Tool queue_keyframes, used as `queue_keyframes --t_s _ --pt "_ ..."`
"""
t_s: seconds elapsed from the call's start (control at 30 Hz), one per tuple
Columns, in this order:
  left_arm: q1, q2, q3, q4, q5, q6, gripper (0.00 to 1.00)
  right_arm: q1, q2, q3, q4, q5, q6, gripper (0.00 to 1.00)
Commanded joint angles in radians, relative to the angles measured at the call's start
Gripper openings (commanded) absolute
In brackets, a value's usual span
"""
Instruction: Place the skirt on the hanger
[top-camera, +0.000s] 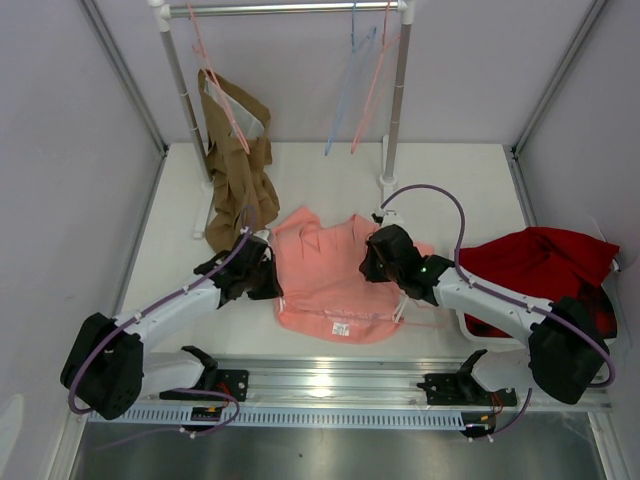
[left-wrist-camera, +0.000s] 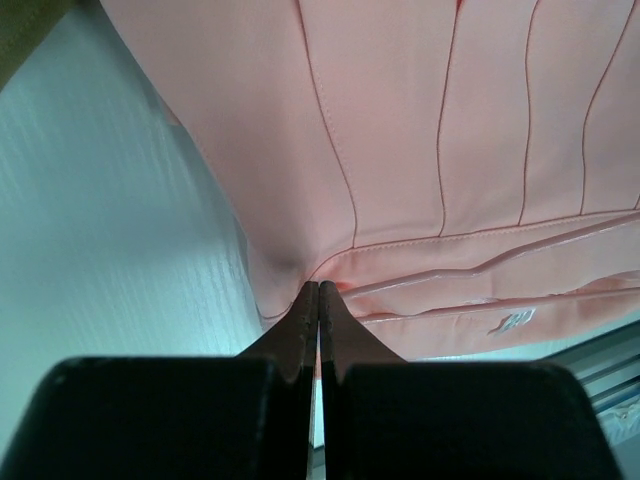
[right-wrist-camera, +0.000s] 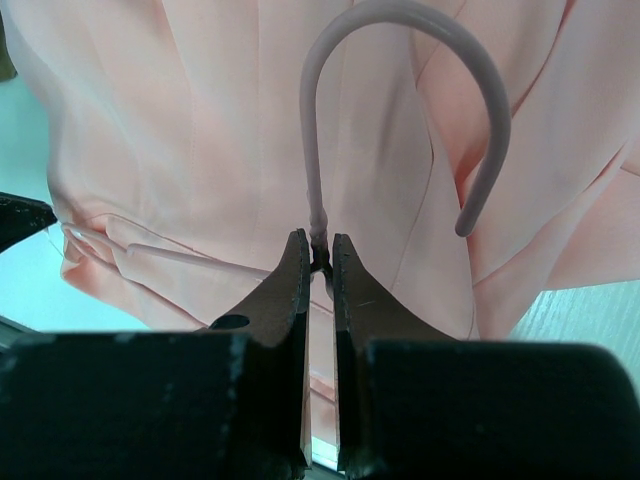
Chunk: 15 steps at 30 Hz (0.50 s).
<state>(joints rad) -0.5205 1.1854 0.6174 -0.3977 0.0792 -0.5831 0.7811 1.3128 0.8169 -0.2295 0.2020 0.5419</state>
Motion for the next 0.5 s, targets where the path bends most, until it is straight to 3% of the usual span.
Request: queue_keyframes --t_s 0.0,0.47 --pt "0.005 -0.023 0.042 0.017 0.031 0.012 0.00 0.012 0.019 0.048 0.042 0.016 -0.005 0.00" --pt "-0.047 -0.003 0.059 0.019 0.039 0.009 0.00 0.020 0.031 0.030 0.163 -0.045 0.095 0.00"
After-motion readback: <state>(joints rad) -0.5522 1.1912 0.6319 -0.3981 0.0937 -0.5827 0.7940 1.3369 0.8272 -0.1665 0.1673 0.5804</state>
